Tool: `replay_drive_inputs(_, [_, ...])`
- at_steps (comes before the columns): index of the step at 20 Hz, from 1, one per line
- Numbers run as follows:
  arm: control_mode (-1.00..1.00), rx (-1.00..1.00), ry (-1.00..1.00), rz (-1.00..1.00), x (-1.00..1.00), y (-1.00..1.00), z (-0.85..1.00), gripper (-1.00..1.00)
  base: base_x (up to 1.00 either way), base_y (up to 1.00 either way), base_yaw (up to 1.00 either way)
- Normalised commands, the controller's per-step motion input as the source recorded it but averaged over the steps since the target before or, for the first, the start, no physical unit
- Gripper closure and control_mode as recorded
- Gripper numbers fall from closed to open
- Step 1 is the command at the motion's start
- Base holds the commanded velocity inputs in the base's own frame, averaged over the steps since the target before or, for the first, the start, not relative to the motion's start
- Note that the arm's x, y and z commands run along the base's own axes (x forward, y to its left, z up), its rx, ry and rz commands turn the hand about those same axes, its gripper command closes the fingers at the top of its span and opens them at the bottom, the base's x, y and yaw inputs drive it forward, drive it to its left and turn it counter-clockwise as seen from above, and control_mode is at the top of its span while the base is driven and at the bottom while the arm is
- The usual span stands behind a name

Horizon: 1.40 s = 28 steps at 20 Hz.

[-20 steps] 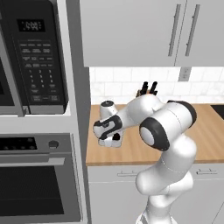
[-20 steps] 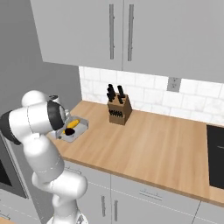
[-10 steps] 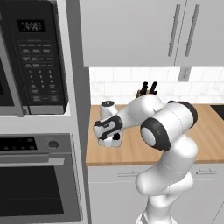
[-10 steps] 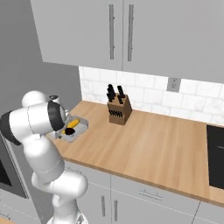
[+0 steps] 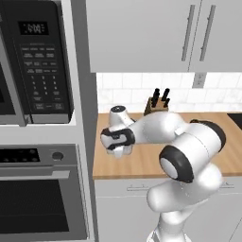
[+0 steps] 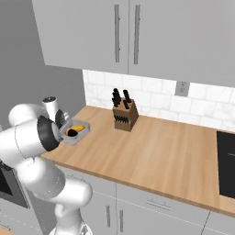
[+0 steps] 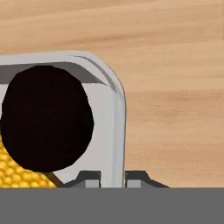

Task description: Take the meat container that has the chicken drumstick and place it on the second highest rack of the freezer. Then take the vegetable container that has the avocado and corn and place it on the highest rack of the freezer.

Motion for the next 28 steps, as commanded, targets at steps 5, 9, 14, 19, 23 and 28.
replay_drive_inputs(5, [-1.00, 0.00, 0.00, 0.00, -0.41, -0.05, 0.96, 1.00, 0.00, 0.00, 0.00])
replay_drive_inputs(9, [-1.00, -0.01, 0.00, 0.00, -0.67, -0.20, 1.00, 1.00, 0.00, 0.00, 0.00])
replay_drive_inputs(14, [-1.00, -0.02, -0.03, 0.00, -0.66, -0.41, 1.00, 1.00, 0.00, 0.00, 0.00])
replay_drive_inputs(19, [-1.00, -0.04, 0.00, 0.04, -0.77, -0.37, 1.00, 1.00, 0.00, 0.00, 0.00])
replay_drive_inputs(23, [-1.00, -0.08, 0.00, 0.04, -0.86, -0.10, 1.00, 1.00, 0.00, 0.00, 0.00])
replay_drive_inputs(28, [-1.00, -0.03, 0.00, 0.02, -0.97, -0.20, 1.00, 1.00, 0.00, 0.00, 0.00])
